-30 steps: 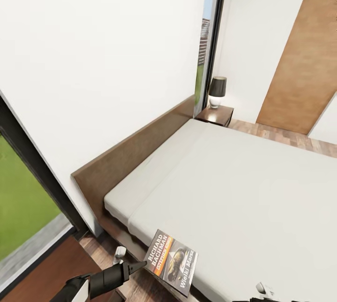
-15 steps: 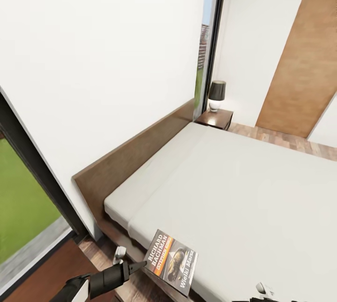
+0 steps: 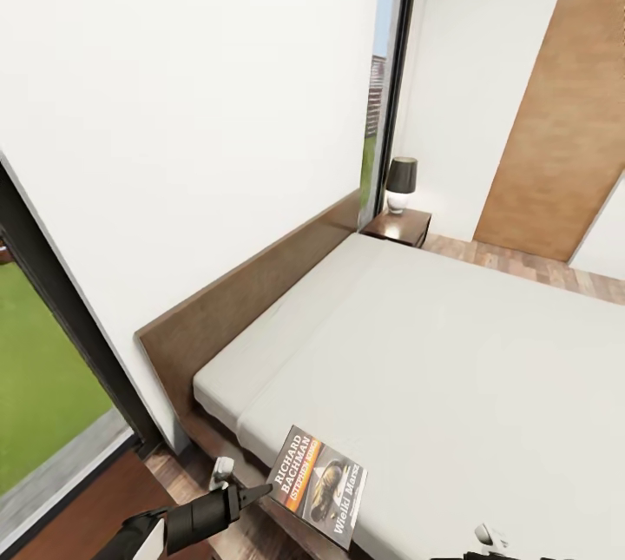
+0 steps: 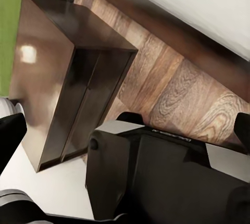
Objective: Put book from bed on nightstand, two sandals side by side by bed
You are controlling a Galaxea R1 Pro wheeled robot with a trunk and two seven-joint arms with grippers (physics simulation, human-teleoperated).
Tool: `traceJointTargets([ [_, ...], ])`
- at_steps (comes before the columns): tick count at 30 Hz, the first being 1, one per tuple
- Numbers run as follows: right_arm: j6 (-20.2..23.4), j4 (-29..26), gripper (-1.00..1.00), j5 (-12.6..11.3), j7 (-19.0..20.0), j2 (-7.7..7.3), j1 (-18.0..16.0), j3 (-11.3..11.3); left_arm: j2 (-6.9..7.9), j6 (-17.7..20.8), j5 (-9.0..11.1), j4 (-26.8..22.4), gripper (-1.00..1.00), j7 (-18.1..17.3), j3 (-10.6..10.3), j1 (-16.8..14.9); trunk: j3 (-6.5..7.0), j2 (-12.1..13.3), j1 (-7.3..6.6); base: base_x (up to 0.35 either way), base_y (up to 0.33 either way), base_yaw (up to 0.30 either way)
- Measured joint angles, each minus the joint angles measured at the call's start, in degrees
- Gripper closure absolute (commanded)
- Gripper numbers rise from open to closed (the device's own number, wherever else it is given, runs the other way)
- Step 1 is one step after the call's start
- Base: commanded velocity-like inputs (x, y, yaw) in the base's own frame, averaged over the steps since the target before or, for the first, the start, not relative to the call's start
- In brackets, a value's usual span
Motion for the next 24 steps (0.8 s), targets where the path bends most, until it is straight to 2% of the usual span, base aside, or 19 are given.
traceJointTargets([
  [24, 0.0, 0.0, -1.00, 0.0, 0.0, 0.00, 0.0, 0.0, 0.00, 0.0, 0.0, 0.0, 1.00, 0.0, 0.0, 0.0, 2.24, 0.0, 0.00, 0.000, 0.000, 0.000],
])
